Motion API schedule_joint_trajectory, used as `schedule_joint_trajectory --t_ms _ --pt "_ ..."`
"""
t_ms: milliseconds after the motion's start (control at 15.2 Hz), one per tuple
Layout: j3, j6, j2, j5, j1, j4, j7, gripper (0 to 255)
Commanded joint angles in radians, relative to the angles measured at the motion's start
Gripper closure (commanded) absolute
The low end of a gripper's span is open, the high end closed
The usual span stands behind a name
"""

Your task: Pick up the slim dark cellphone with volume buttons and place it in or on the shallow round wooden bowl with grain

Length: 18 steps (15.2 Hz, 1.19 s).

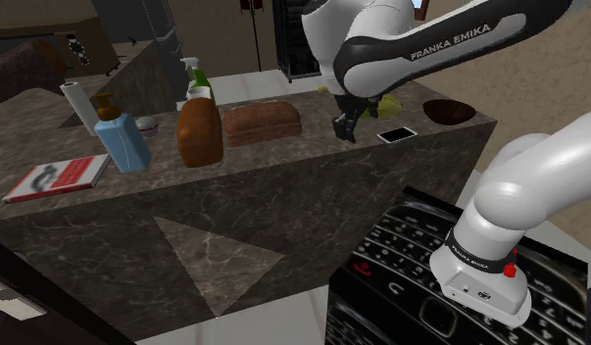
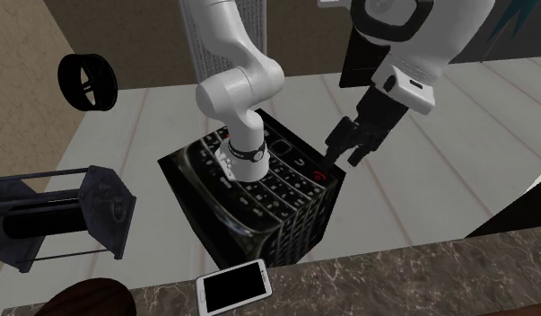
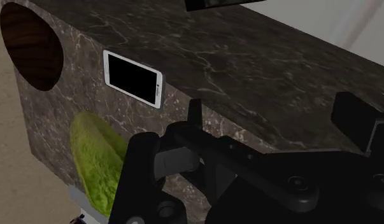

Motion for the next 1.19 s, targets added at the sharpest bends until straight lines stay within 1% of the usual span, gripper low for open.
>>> schedule_joint_trajectory --t_ms 0,198,330,462,594,792,990,1122 --pt "0.063 0.026 0.079 -0.086 -0.032 -0.020 0.087 0" --pt "0.143 0.028 0.204 -0.227 -0.087 -0.035 0.223 0" --pt "0.187 0.009 0.302 -0.332 -0.125 -0.036 0.323 0" --pt "0.217 -0.031 0.410 -0.443 -0.159 -0.028 0.427 0" --pt "0.229 -0.092 0.525 -0.553 -0.183 -0.014 0.530 0" --pt "0.210 -0.210 0.700 -0.706 -0.198 0.016 0.667 0" --pt "0.151 -0.336 0.862 -0.836 -0.193 0.054 0.775 0" --pt "0.097 -0.418 0.959 -0.911 -0.185 0.083 0.831 0"
